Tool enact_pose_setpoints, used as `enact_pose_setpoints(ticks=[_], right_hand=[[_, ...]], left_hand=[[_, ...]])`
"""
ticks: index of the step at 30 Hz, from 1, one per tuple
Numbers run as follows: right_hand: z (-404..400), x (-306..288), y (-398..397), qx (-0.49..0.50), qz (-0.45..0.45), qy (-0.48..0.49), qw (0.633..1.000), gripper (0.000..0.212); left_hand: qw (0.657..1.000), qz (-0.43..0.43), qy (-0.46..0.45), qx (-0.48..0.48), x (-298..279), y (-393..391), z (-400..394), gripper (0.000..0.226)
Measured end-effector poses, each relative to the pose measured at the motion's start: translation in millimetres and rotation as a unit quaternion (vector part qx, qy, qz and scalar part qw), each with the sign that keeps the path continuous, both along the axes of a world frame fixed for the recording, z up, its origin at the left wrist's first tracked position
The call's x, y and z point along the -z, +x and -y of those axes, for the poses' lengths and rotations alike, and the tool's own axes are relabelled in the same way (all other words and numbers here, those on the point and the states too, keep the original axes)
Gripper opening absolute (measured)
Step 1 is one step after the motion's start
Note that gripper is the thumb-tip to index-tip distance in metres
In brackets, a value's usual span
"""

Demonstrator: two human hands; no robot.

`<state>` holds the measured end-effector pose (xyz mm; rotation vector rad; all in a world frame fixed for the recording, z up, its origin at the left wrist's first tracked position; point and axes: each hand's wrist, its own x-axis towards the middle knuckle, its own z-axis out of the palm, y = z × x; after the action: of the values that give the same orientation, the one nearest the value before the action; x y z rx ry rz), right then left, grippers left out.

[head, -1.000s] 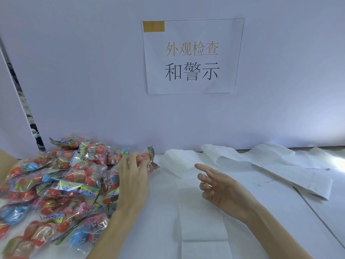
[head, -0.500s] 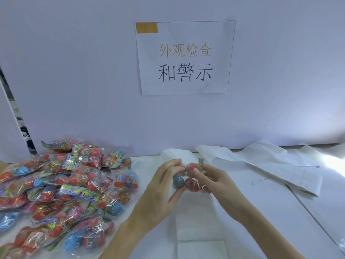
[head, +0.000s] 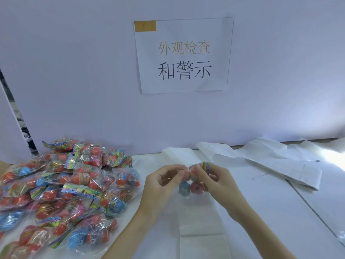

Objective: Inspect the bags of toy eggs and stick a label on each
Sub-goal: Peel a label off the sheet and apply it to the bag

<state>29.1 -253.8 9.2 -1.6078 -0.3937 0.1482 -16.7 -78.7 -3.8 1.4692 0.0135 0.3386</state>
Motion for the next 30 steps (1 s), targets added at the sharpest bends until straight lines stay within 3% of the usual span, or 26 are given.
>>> enact_pose_setpoints(ticks=[4,7,10,17,23,27,30], right_hand=[[0,1,-1,0.067,0.026,-0.010,0.997,0.034],[0,4,3,0.078,0.045,-0.009,0.996,0.057],[0,3,2,0.062,0.023,0.018,0.998,0.044],[3,1,-2,0.023,0.054,-0.014,0.998,0.028],[6,3,6,0.058,0.062,-0.043,0.995,0.034],[7,6,3,0.077,0.132,-0.137,0.979,0.031],[7,3,2,0.079,0.127,-0.144,0.978,0.029]], left_hand=[[0.994,-0.025,-0.103,0.028,-6,1,-1,0.025],[0.984,-0.039,-0.170,0.035,-9,2,-1,0.032],[0.978,-0.047,-0.201,0.032,-12,1,2,0.034],[0.989,-0.033,-0.131,-0.061,-7,-1,7,0.013],[0.990,-0.053,-0.130,-0.024,-6,3,4,0.019],[0.998,-0.051,-0.014,0.020,-5,-1,6,0.023],[0.997,-0.068,-0.014,0.028,-6,-1,3,0.031]])
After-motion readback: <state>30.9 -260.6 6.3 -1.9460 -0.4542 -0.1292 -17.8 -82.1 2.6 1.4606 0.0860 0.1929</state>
